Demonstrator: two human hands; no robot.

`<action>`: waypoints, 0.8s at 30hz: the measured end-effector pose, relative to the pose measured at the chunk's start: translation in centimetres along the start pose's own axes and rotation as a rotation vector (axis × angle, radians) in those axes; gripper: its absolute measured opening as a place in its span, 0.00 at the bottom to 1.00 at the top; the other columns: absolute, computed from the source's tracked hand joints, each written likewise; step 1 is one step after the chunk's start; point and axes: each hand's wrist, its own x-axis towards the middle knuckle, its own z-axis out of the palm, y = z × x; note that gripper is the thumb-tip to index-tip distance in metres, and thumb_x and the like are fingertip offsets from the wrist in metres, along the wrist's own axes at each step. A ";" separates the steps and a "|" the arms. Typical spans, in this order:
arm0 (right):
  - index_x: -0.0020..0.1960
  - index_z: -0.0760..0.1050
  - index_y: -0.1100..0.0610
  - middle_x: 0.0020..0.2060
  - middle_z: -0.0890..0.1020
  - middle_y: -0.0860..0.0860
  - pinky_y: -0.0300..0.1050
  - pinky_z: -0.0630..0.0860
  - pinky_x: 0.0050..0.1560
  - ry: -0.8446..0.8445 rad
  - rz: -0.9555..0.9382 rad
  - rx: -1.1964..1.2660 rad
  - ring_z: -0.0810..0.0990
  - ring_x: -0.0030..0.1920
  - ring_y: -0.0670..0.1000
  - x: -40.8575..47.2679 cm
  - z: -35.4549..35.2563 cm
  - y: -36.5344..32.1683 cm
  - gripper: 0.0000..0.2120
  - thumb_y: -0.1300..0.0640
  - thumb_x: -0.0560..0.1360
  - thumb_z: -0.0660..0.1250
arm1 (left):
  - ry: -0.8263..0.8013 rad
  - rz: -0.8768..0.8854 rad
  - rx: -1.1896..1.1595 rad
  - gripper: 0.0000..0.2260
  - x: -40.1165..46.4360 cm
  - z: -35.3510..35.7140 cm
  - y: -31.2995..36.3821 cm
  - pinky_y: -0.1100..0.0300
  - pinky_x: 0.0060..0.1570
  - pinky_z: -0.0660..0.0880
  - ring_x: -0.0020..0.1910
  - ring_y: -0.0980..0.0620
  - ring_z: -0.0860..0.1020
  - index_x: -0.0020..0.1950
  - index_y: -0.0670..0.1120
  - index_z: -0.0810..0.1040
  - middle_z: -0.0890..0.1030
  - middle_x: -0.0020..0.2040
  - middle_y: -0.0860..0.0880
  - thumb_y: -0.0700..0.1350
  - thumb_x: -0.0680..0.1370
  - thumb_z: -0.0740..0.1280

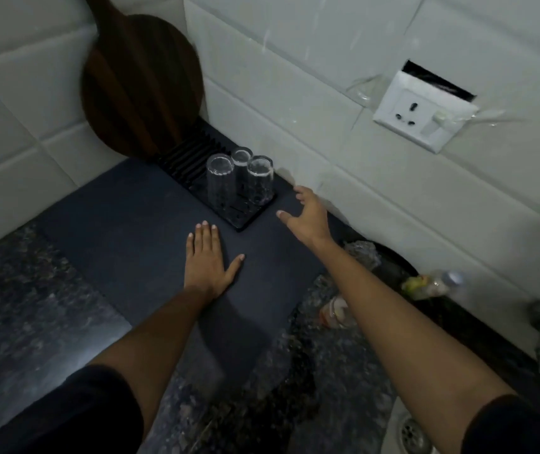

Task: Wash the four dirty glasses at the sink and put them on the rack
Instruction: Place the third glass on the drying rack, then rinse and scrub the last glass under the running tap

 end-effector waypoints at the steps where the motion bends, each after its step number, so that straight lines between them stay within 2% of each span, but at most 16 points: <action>1: 0.77 0.68 0.56 0.70 0.75 0.56 0.44 0.72 0.65 0.000 -0.014 0.012 0.74 0.69 0.53 -1.6 -1.2 0.2 0.36 0.51 0.75 0.79 | -0.015 -0.009 -0.007 0.42 -0.3 -0.1 0.5 0.45 0.80 0.41 0.83 0.41 0.44 0.83 0.38 0.46 0.48 0.83 0.37 0.69 0.82 0.45; 3: 0.77 0.68 0.54 0.69 0.76 0.53 0.43 0.72 0.64 -0.004 -0.049 -0.003 0.75 0.67 0.50 -4.9 -3.7 0.7 0.36 0.44 0.75 0.77 | -0.040 0.000 -0.054 0.37 -1.2 -0.2 2.1 0.45 0.81 0.44 0.82 0.40 0.46 0.83 0.37 0.48 0.49 0.83 0.37 0.63 0.84 0.47; 6: 0.78 0.68 0.52 0.70 0.76 0.50 0.45 0.73 0.67 -0.044 -0.067 -0.091 0.74 0.68 0.46 -9.8 -6.9 2.2 0.39 0.37 0.74 0.75 | -0.067 0.129 -0.121 0.34 -4.0 0.6 5.5 0.47 0.81 0.44 0.83 0.40 0.47 0.82 0.37 0.51 0.50 0.83 0.37 0.61 0.85 0.48; 10: 0.80 0.64 0.49 0.76 0.70 0.52 0.54 0.73 0.71 -0.107 -0.037 -0.223 0.71 0.74 0.52 -15.1 -9.1 6.1 0.48 0.28 0.68 0.74 | -0.075 0.351 -0.191 0.32 -8.3 1.9 10.0 0.49 0.81 0.46 0.82 0.42 0.51 0.82 0.38 0.56 0.55 0.82 0.39 0.59 0.85 0.48; 13: 0.81 0.62 0.48 0.73 0.70 0.55 0.53 0.75 0.68 -0.141 0.028 -0.307 0.72 0.71 0.56 -17.9 -9.0 8.8 0.50 0.34 0.67 0.79 | -0.087 0.430 -0.209 0.30 -10.9 2.8 12.6 0.51 0.81 0.46 0.82 0.44 0.51 0.82 0.39 0.57 0.56 0.83 0.40 0.56 0.86 0.52; 16: 0.81 0.62 0.49 0.71 0.73 0.55 0.49 0.75 0.64 -0.118 0.048 -0.298 0.75 0.68 0.56 -19.6 -8.1 10.6 0.44 0.44 0.72 0.80 | -0.125 0.437 -0.190 0.30 -12.3 3.5 13.8 0.52 0.80 0.42 0.83 0.43 0.49 0.82 0.39 0.55 0.53 0.83 0.40 0.56 0.86 0.52; 18: 0.79 0.66 0.52 0.69 0.77 0.53 0.41 0.74 0.62 -0.040 0.053 -0.191 0.77 0.68 0.54 -20.5 -7.5 11.1 0.40 0.49 0.73 0.80 | -0.132 0.432 -0.162 0.31 -12.5 3.6 14.2 0.52 0.80 0.40 0.83 0.42 0.47 0.82 0.38 0.54 0.51 0.83 0.39 0.56 0.86 0.53; 21: 0.71 0.74 0.56 0.62 0.81 0.49 0.30 0.73 0.56 0.096 0.093 -0.006 0.80 0.64 0.49 -21.5 -7.3 11.2 0.33 0.54 0.70 0.83 | -0.140 0.418 -0.166 0.31 -12.3 3.4 14.6 0.51 0.80 0.42 0.83 0.41 0.48 0.82 0.38 0.54 0.51 0.83 0.37 0.55 0.85 0.55; 24: 0.71 0.75 0.58 0.63 0.81 0.48 0.36 0.76 0.60 0.202 0.104 0.058 0.79 0.64 0.45 -23.2 -8.0 11.4 0.35 0.53 0.68 0.84 | -0.127 0.392 -0.226 0.30 -12.5 2.6 15.4 0.50 0.80 0.48 0.81 0.40 0.54 0.81 0.38 0.59 0.57 0.82 0.37 0.52 0.83 0.59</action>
